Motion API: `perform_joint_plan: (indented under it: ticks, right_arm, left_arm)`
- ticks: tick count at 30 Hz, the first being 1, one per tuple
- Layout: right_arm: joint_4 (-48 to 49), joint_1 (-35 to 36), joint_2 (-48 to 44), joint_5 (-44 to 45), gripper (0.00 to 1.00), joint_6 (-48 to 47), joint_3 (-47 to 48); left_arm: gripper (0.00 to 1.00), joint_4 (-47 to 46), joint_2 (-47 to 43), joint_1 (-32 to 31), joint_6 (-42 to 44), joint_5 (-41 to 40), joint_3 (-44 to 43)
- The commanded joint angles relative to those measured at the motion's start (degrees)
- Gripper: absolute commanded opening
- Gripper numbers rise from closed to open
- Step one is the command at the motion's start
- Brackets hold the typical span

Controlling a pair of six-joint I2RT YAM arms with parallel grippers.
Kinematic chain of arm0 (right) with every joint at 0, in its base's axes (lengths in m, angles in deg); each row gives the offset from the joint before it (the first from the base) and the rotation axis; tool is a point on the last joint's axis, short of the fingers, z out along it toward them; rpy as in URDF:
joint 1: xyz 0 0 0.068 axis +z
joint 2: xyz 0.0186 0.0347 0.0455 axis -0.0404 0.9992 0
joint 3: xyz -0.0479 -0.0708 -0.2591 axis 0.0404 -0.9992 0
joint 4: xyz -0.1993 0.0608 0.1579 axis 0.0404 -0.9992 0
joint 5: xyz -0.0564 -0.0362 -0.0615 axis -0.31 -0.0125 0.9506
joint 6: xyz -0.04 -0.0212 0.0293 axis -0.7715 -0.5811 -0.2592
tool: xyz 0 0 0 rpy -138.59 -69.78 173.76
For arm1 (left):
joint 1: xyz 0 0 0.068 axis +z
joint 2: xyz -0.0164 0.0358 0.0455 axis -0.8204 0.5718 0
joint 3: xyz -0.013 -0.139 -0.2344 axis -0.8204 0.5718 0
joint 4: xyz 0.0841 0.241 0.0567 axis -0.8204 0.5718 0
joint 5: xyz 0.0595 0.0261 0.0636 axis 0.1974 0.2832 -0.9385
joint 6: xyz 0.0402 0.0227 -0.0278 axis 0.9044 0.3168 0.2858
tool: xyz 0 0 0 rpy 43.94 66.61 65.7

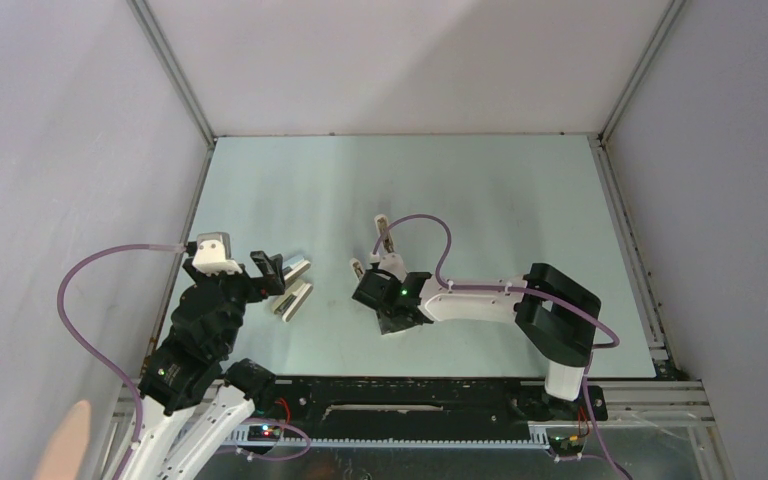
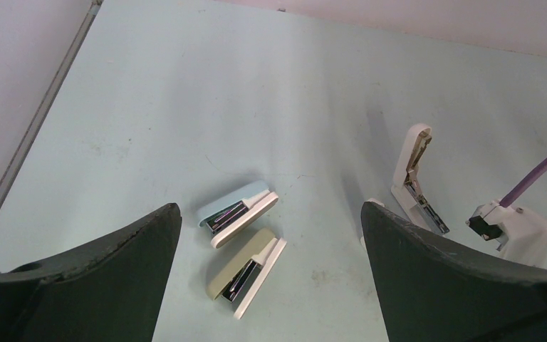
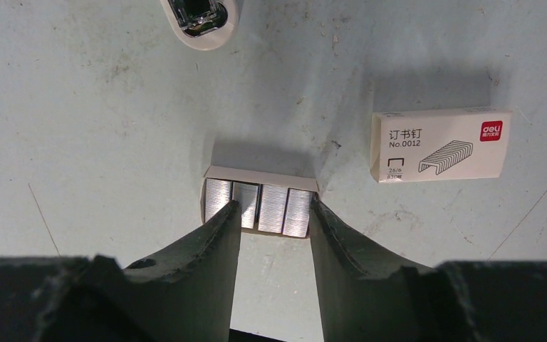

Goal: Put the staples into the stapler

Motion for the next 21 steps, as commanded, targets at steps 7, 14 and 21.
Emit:
perform_joint_plan:
  ticks: [7, 14, 21]
  right_arm:
    - [-1.4, 0.0, 3.3, -0.3, 0.46, 0.3, 0.3]
    - [3.4, -0.6, 3.7, -2.4, 0.44, -5.0, 0.3]
    - [5.1, 0.5, 2.8, -0.9, 0.30, -15.2, 4.2]
  left_arm:
    - [1.00, -1.7, 0.2, 0.6, 0.7, 0.6, 0.2]
    - [1.00, -1.6, 0.3, 0.6, 0.6, 0.6, 0.2]
    - [1.00, -1.6, 0.3, 0.6, 0.6, 0.4, 0.2]
